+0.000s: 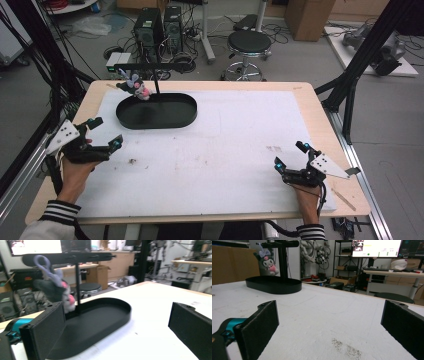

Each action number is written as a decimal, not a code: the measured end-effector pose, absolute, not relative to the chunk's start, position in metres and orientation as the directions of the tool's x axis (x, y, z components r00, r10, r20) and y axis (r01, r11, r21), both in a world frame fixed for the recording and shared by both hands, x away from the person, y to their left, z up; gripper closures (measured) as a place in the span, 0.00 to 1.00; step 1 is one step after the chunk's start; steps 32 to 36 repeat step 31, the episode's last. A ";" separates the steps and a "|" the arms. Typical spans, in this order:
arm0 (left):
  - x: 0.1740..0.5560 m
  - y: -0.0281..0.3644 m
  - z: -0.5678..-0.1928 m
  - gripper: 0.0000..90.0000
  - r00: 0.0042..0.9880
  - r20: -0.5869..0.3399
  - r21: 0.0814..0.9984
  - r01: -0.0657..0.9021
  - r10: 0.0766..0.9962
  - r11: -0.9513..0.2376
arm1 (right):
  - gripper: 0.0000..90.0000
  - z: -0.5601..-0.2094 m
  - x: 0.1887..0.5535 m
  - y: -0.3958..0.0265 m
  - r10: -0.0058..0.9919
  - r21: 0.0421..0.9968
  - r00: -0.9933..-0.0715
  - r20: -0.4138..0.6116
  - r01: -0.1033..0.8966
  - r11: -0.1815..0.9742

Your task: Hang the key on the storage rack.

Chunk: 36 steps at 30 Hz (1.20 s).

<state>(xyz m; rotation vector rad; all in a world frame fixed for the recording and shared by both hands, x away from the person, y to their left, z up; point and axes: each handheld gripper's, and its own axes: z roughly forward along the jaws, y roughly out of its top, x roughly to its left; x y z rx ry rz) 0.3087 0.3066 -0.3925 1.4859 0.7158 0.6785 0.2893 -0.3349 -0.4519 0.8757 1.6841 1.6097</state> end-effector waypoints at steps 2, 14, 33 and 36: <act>0.300 0.305 -0.403 0.02 0.637 -0.018 0.999 0.032 0.771 -0.003 | 0.00 -0.452 0.289 -0.335 0.820 0.999 -0.572 -0.002 0.034 0.026; 0.275 0.305 -0.444 0.02 0.622 -0.022 1.000 0.023 0.783 0.010 | 0.00 -0.452 0.289 -0.335 0.820 0.999 -0.572 -0.007 0.031 0.030; 0.268 0.303 -0.454 0.02 0.586 0.003 1.000 -0.011 0.810 0.004 | 0.00 -0.452 0.289 -0.335 0.818 0.999 -0.576 -0.014 0.024 0.034; 0.268 0.303 -0.454 0.02 0.586 0.003 1.000 -0.011 0.810 0.004 | 0.00 -0.452 0.289 -0.335 0.818 0.999 -0.576 -0.014 0.024 0.034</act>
